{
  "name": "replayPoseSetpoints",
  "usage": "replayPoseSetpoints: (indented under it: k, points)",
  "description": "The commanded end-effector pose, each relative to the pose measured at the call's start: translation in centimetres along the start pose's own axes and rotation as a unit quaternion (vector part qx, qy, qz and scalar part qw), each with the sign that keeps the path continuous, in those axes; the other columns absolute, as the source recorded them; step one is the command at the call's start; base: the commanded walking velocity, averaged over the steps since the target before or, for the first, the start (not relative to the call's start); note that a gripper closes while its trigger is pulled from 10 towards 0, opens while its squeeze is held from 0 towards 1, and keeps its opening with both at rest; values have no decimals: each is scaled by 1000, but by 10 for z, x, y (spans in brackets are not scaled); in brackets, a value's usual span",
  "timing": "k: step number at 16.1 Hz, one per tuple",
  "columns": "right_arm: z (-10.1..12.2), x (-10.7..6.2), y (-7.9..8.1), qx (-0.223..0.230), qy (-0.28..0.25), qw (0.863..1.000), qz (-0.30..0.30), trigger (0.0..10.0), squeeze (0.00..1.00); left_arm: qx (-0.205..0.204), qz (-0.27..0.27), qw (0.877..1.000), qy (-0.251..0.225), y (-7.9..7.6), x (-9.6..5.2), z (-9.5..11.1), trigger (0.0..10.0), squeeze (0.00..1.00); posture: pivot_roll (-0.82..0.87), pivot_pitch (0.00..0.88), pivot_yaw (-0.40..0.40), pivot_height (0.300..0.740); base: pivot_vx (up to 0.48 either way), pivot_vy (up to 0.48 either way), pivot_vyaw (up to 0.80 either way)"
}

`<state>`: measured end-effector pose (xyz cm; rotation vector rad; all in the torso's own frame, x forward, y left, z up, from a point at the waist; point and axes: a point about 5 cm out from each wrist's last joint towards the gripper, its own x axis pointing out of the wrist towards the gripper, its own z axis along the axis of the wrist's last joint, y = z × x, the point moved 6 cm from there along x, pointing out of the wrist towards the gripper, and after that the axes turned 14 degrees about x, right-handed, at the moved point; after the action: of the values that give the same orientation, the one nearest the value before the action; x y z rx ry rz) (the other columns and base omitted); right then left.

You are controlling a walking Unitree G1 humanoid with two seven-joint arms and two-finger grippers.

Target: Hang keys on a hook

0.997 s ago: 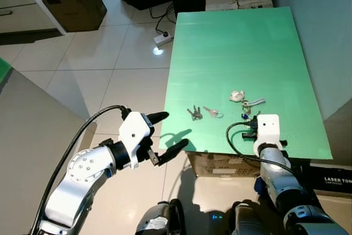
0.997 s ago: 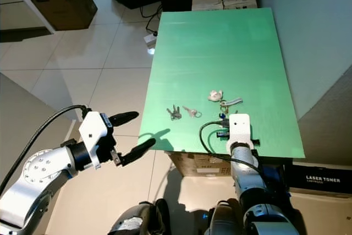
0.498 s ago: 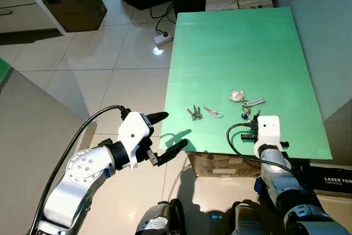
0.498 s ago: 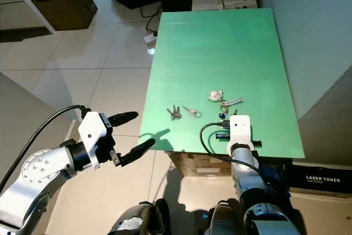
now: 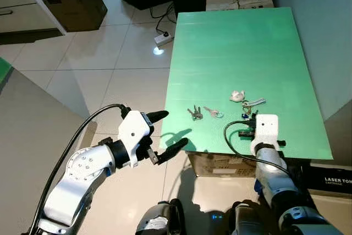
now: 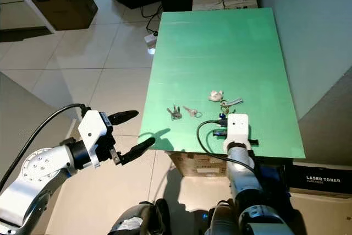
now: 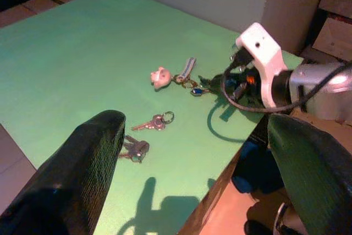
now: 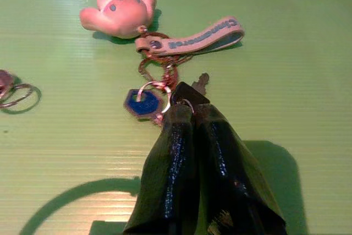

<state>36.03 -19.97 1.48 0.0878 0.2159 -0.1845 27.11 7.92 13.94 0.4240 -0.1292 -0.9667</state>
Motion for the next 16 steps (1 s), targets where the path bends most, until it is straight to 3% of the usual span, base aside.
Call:
replayPoseSetpoints:
  k: [1,3,8,11,12,13,15,16]
  points:
    - [-13,-7,5,2,14,1000,0,0,0,2,8,1000,12,3,-4,-6,10000,0,59,200,222,740,0,0,0]
    - [-15,-9,6,-2,16,1000,-3,0,0,1,8,1000,11,3,-4,-6,10000,0,55,200,219,740,0,0,0]
    - [-27,-18,-11,-36,31,998,-42,0,0,-2,10,1000,9,1,-3,-6,10000,0,45,201,213,740,0,0,0]
    - [-27,-20,-9,-47,31,998,-36,0,0,-2,9,1000,8,1,-2,-6,10000,0,43,204,210,740,0,0,0]
    - [-26,-20,-8,-58,30,997,-38,5451,0,-2,8,1000,8,0,-2,-6,10000,0,44,205,209,740,0,0,0]
    - [-25,-20,-9,-66,31,996,-44,10000,0,-2,8,1000,8,0,-2,-6,10000,0,44,206,208,740,0,0,0]
    - [-23,-18,-14,-64,31,996,-54,10000,0,-2,8,1000,9,0,-3,-7,10000,0,46,207,208,740,0,0,0]
    - [-22,-18,-15,-62,30,996,-56,10000,961,-2,8,1000,9,0,-3,-7,10000,0,46,207,208,740,0,0,0]
